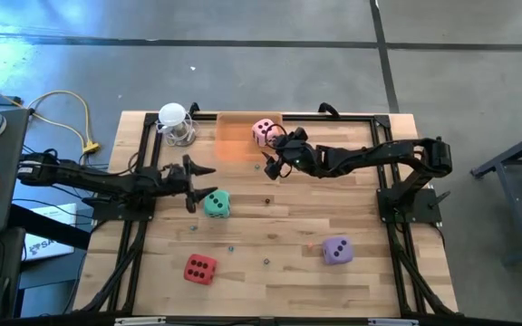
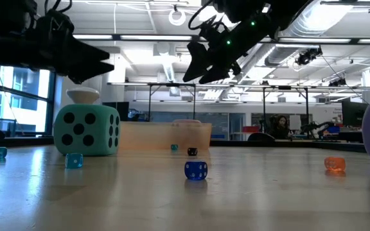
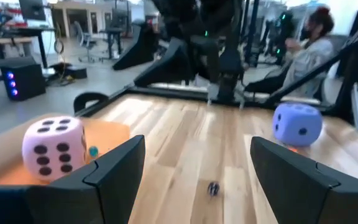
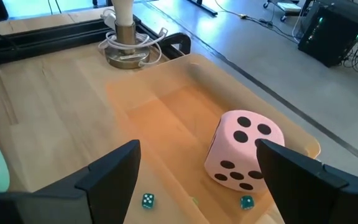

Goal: Pick & Place Dice
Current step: Put the large light blue die into the bin

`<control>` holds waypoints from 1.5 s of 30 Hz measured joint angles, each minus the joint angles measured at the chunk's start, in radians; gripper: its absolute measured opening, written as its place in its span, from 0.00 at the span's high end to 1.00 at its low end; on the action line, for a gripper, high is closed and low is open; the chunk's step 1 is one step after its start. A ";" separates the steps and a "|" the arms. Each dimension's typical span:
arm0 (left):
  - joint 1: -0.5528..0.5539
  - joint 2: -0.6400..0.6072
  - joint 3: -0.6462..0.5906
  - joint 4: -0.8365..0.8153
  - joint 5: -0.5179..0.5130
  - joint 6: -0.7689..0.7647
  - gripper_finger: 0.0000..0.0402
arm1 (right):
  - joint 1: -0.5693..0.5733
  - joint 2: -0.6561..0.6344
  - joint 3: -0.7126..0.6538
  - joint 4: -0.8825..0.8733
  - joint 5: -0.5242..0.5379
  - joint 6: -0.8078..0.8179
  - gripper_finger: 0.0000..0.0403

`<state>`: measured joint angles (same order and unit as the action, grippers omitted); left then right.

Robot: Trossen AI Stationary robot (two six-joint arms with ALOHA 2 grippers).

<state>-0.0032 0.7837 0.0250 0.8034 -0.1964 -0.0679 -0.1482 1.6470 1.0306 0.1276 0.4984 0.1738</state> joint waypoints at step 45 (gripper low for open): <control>-0.055 0.048 0.000 -0.284 0.158 0.108 0.19 | 0.061 0.000 0.000 0.019 -0.003 0.089 0.22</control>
<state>-0.0582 0.8317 0.0250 0.5190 -0.0380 0.0397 -0.0875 1.6472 1.0306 0.1471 0.4957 0.2632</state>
